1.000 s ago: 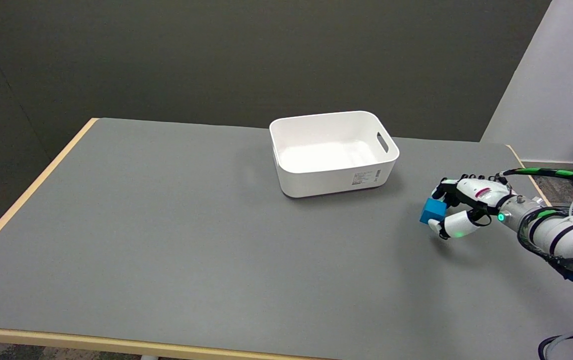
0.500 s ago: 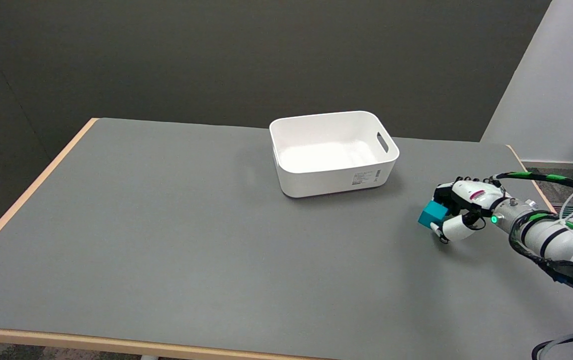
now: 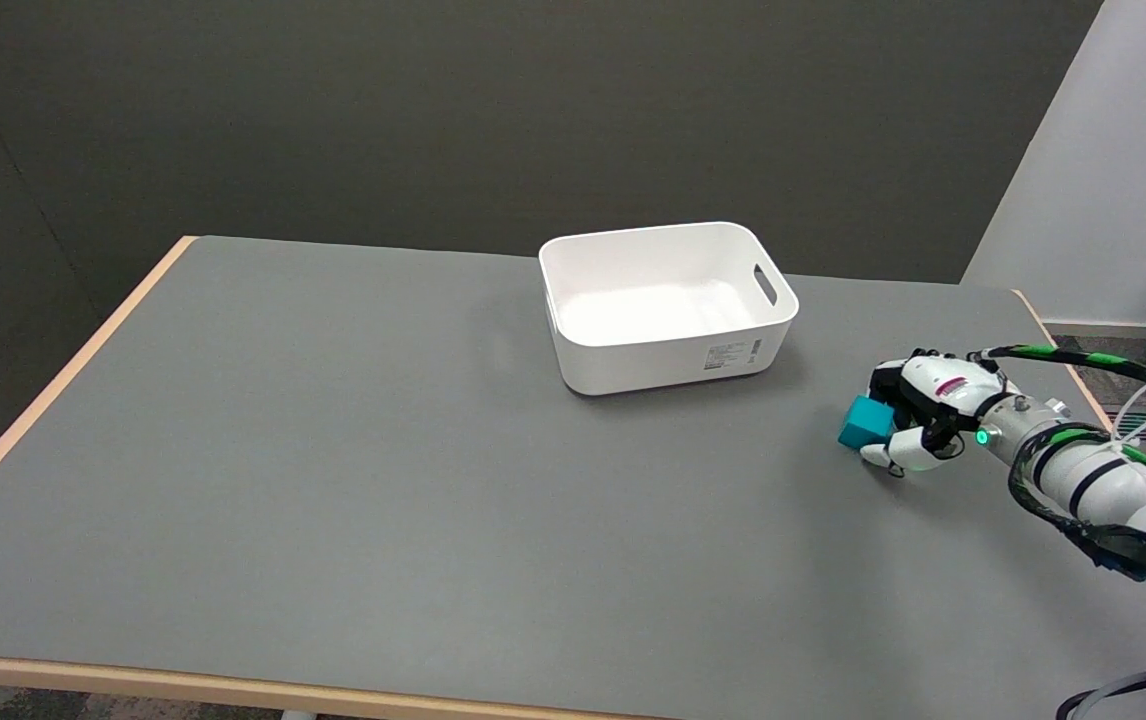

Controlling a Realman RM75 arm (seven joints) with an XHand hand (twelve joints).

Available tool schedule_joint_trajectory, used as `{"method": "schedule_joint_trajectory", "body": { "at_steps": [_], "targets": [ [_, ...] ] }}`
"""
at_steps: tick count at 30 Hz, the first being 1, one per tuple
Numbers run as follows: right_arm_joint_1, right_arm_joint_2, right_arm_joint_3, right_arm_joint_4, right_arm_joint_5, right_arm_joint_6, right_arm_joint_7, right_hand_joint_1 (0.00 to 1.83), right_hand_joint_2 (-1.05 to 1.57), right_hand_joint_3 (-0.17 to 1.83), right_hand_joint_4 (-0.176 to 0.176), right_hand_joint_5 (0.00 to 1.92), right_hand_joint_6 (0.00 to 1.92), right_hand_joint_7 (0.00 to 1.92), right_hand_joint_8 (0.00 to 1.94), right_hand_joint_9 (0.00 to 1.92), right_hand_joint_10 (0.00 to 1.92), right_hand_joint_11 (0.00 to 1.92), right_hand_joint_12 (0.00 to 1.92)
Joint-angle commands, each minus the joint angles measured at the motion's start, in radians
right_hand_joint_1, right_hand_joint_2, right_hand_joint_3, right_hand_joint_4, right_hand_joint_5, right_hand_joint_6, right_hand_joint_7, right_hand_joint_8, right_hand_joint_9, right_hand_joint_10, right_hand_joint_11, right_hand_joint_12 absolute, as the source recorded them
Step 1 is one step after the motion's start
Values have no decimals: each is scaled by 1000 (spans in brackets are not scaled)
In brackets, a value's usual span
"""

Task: Pick up blue wooden cube.

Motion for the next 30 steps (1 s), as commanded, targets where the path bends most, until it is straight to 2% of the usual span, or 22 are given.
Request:
{"method": "schedule_joint_trajectory", "body": {
  "at_steps": [1,12,14,20,26,30],
  "targets": [
    [-12,-9,-18,-25,54,139,4,1171,1058,511,-147,581,1509,783,1682,774,1921,165,1921],
    [-16,-7,-16,-175,212,404,5,1165,1001,602,-112,619,1509,802,1655,829,1921,243,1921],
    [-28,-7,-18,-208,237,457,5,1170,1044,535,-176,648,1583,697,1615,825,1921,270,1921],
    [-43,14,-58,-264,271,553,28,1175,1021,562,-176,665,1569,713,1601,846,1921,345,1921],
    [52,65,-238,-224,265,596,72,1178,1015,566,-176,672,1560,719,1593,859,1921,354,1921],
    [171,114,-448,-125,264,640,72,1181,1010,567,-176,679,1550,726,1583,867,1921,372,1921]
  ]
}}
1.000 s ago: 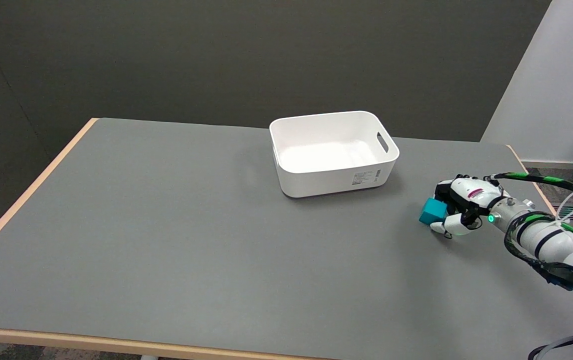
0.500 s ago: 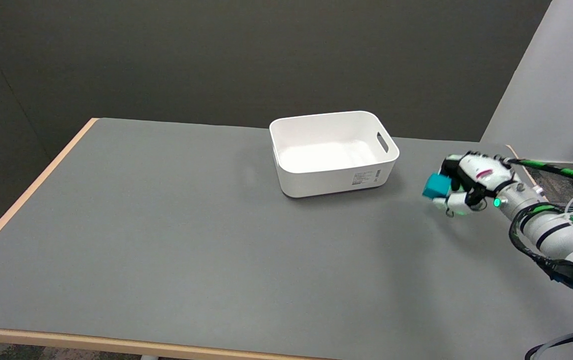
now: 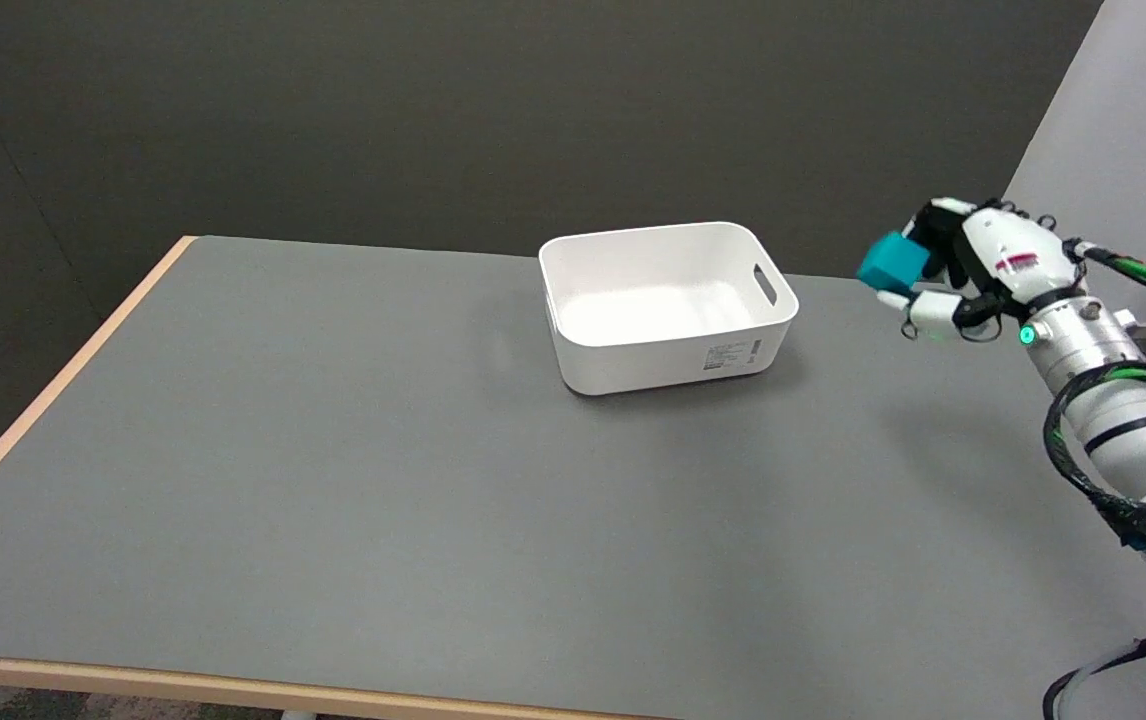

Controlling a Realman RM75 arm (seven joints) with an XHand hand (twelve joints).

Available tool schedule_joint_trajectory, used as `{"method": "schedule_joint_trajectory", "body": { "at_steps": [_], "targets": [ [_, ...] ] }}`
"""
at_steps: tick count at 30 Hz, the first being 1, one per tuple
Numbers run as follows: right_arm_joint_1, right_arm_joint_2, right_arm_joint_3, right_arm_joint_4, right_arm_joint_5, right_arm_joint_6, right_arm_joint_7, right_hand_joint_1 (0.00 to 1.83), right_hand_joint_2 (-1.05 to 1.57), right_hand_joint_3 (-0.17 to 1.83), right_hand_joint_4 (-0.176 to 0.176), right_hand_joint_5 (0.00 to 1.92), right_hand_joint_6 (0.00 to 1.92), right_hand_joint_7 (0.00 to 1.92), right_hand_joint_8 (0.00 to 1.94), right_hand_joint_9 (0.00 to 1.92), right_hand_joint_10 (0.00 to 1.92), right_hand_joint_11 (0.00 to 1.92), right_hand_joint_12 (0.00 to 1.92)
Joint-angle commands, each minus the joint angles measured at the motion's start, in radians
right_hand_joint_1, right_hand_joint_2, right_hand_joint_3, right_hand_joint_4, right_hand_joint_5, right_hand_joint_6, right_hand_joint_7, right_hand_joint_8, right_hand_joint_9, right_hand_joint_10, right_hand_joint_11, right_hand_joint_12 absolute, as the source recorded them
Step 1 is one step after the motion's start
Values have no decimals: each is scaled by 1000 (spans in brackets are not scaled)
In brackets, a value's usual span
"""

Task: Pick up blue wooden cube.

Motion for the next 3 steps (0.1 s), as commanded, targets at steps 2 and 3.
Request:
{"method": "schedule_joint_trajectory", "body": {
  "at_steps": [2,3],
  "targets": [
    [252,123,-491,113,65,248,49,1184,1003,571,-176,687,1539,733,1573,877,1921,399,1921],
    [296,128,-550,155,65,261,49,1187,996,575,-176,695,1530,740,1562,888,1921,423,1921]
  ]
}}
